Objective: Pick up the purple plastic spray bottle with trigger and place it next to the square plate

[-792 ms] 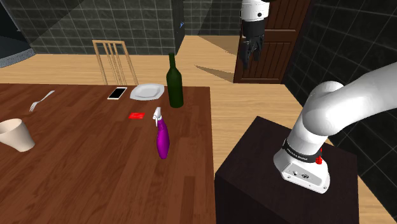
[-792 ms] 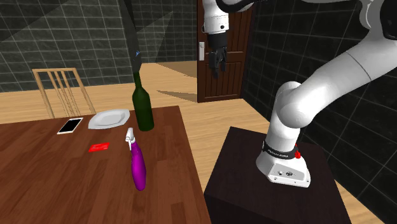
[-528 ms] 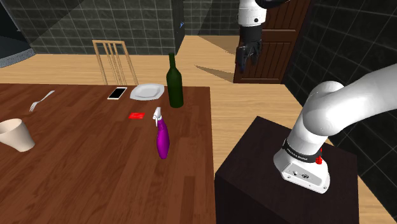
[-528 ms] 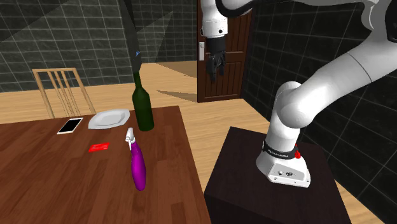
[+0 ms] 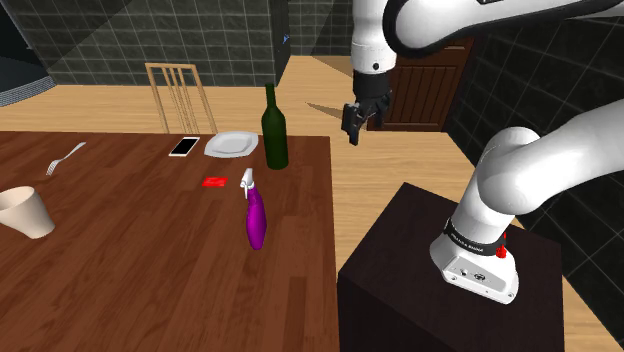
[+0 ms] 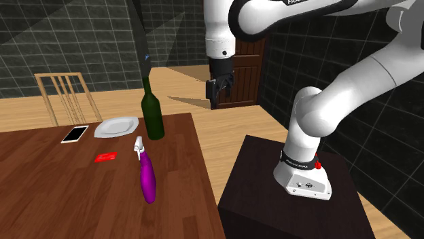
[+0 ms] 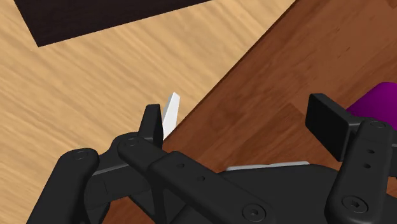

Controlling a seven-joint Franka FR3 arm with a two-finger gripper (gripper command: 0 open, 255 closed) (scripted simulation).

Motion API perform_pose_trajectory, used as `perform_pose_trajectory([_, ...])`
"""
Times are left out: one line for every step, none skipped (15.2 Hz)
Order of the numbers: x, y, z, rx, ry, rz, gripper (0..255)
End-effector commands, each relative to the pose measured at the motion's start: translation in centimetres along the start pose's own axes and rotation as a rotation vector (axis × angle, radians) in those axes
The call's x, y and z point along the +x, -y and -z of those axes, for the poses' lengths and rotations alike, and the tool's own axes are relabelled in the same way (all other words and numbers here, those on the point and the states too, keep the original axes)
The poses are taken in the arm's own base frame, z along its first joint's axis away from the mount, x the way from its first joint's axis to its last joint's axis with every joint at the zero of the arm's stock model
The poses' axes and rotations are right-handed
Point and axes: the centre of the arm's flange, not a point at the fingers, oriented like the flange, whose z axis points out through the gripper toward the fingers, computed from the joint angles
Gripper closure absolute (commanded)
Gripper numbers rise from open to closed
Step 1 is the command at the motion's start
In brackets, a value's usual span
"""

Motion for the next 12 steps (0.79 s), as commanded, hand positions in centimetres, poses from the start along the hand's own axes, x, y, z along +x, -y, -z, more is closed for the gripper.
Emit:
perform_pose_trajectory([-0.2, 2.3, -1.0, -0.003, -0.022, -0.031, 0])
perform_pose_trajectory([-0.3, 3.6, -1.5, -0.005, -0.032, -0.044, 0])
perform_pose_trajectory([-0.4, 4.9, -2.0, -0.007, -0.043, -0.058, 0])
perform_pose_trajectory([-0.5, 6.1, -2.5, -0.009, -0.054, -0.071, 0])
perform_pose_trajectory([-0.5, 7.4, -2.9, -0.011, -0.064, -0.085, 0])
perform_pose_trajectory([-0.6, 8.7, -3.4, -0.014, -0.075, -0.098, 0])
perform_pose_trajectory([-0.6, 10.0, -3.9, -0.016, -0.085, -0.112, 0])
perform_pose_trajectory([-0.6, 11.2, -4.4, -0.018, -0.096, -0.125, 0])
perform_pose_trajectory([-0.5, 12.5, -4.9, -0.020, -0.106, -0.139, 0])
perform_pose_trajectory([-0.5, 13.8, -5.4, -0.022, -0.117, -0.152, 0])
perform_pose_trajectory([-0.4, 15.0, -5.9, -0.024, -0.127, -0.166, 0])
perform_pose_trajectory([-0.3, 16.3, -6.4, -0.026, -0.138, -0.179, 0])
